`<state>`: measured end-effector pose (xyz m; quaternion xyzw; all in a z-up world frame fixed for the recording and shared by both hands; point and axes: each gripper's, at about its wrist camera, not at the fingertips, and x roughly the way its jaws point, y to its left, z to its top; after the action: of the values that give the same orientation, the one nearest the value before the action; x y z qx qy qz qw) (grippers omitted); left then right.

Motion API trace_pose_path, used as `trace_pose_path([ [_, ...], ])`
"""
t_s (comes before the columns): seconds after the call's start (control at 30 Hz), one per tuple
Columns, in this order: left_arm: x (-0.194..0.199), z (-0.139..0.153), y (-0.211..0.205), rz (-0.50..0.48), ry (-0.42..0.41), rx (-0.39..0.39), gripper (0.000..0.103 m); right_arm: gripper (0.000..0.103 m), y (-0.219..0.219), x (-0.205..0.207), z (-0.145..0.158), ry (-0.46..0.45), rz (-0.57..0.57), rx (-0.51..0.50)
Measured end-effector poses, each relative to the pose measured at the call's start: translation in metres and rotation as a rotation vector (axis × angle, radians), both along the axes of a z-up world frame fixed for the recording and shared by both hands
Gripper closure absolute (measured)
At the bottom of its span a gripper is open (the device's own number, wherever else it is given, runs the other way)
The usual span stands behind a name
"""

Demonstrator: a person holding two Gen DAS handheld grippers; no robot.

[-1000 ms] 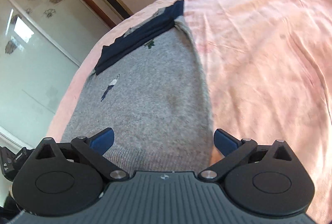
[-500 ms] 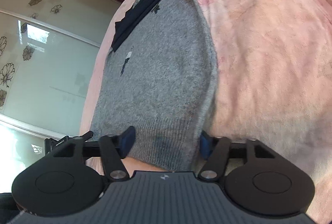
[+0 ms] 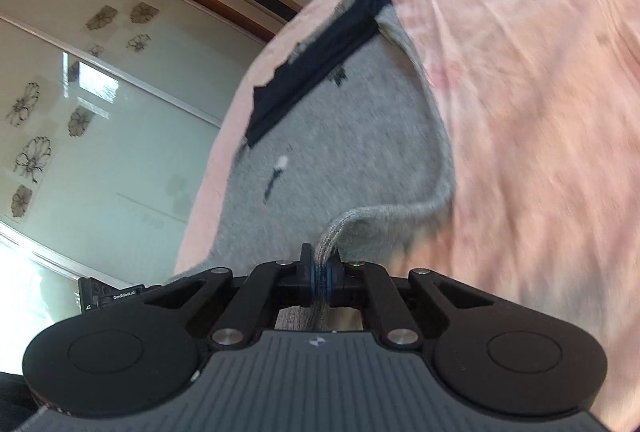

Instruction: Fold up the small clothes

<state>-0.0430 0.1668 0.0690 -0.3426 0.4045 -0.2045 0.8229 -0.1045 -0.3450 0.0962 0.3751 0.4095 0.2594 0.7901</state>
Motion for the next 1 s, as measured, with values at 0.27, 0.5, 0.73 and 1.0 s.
trace_pose_path([
  [0.27, 0.193, 0.023, -0.011, 0.093, -0.108, 0.047, 0.095, 0.091, -0.022, 0.179, 0.006, -0.100, -0.147, 0.140],
  [0.5, 0.347, -0.009, -0.039, 0.140, -0.075, 0.201, 0.093, 0.091, -0.028, 0.335, -0.046, 0.016, -0.277, 0.129],
  [0.73, 0.345, -0.021, -0.017, 0.302, -0.049, 0.152, 0.016, 0.010, -0.023, 0.366, -0.075, 0.052, -0.447, 0.089],
  [1.0, 0.196, -0.016, 0.025, 0.459, -0.071, 0.095, 0.011, 0.013, -0.032, 0.238, -0.031, -0.091, -0.288, 0.005],
])
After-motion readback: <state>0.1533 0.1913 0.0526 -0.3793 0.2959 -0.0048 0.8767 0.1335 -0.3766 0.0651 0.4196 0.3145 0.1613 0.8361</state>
